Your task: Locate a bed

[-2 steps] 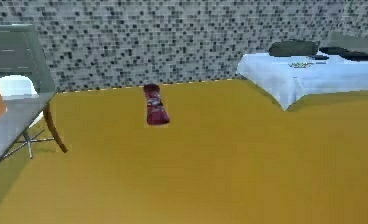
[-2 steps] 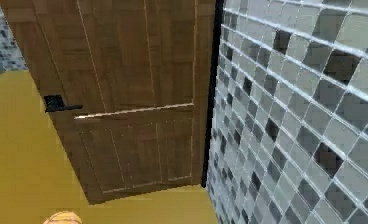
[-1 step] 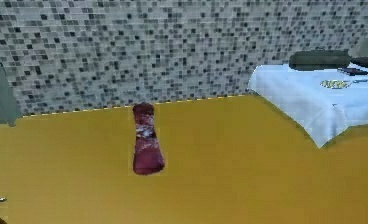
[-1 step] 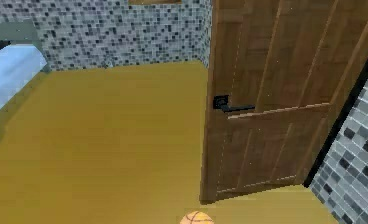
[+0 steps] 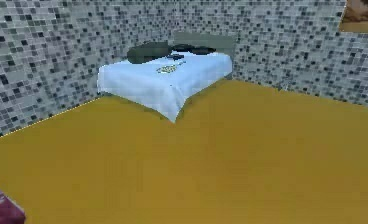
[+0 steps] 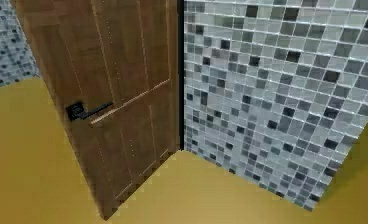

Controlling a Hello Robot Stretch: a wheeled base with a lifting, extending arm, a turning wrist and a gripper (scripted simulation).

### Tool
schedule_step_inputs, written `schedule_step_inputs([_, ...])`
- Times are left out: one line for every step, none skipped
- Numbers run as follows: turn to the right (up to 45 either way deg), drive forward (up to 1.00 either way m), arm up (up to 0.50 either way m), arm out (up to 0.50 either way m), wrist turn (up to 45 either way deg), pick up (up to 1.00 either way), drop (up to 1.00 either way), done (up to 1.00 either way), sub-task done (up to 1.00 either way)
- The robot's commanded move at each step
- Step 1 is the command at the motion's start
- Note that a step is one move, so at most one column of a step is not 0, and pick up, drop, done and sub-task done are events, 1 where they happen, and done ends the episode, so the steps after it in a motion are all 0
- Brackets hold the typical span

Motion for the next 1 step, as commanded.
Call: schedule_step_inputs([0.0,1.0,0.0,0.0,0.0,0.0,0.0,0.0,0.0])
